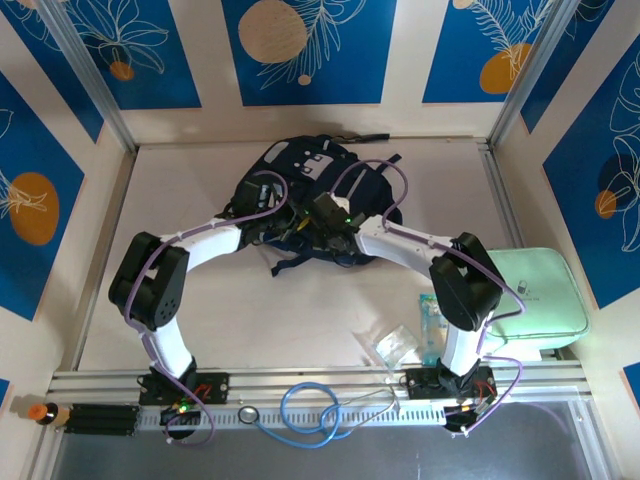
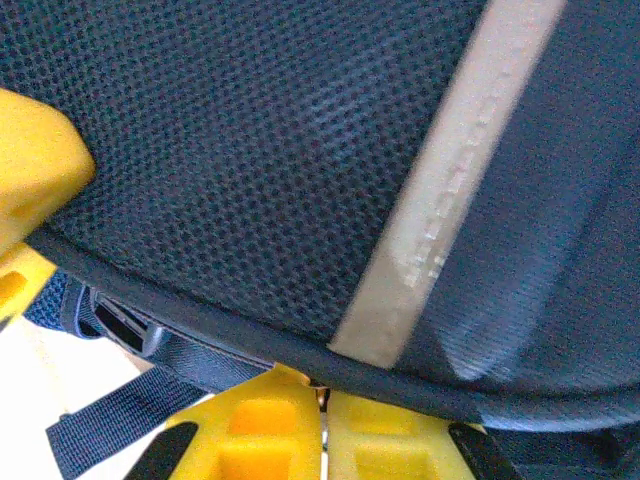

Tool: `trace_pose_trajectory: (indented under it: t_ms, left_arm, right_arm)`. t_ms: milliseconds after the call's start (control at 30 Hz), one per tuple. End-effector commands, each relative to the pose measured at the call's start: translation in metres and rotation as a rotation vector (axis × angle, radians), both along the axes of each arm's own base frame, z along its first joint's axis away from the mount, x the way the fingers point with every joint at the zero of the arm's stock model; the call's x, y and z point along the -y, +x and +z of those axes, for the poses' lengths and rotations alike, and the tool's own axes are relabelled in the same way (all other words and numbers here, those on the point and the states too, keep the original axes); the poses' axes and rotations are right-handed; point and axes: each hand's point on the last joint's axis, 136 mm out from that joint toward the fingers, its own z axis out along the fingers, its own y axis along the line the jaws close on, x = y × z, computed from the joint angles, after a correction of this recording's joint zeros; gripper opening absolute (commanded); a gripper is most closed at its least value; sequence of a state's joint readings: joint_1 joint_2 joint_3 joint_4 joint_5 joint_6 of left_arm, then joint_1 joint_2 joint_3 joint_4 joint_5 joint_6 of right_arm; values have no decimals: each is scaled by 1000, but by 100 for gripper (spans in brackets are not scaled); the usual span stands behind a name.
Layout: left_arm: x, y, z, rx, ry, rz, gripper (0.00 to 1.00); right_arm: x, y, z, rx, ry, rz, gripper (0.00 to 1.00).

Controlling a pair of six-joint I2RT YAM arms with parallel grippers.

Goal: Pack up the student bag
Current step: Zip the student bag at the top-center of the table.

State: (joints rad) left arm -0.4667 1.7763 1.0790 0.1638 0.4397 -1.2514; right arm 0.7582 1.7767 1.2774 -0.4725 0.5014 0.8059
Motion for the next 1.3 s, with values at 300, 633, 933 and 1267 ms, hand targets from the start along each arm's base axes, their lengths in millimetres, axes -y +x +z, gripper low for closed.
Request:
trace_pose_trajectory:
  t_ms: [300, 633, 933, 1267]
  left_arm:
    - [-11, 17, 30, 116, -2, -8, 0]
    - [-10, 10, 20, 98, 6, -58, 0]
    - [-10, 7, 18, 96, 16, -74, 0]
    - [-27, 11, 11, 88, 51, -44, 0]
  right_arm:
    - [62, -21, -8, 1, -26, 35, 0]
    - [51, 7, 3, 25, 197, 338, 7]
    - [56, 20, -12, 37, 92, 338, 16]
    - [105, 45, -8, 89, -84, 116, 0]
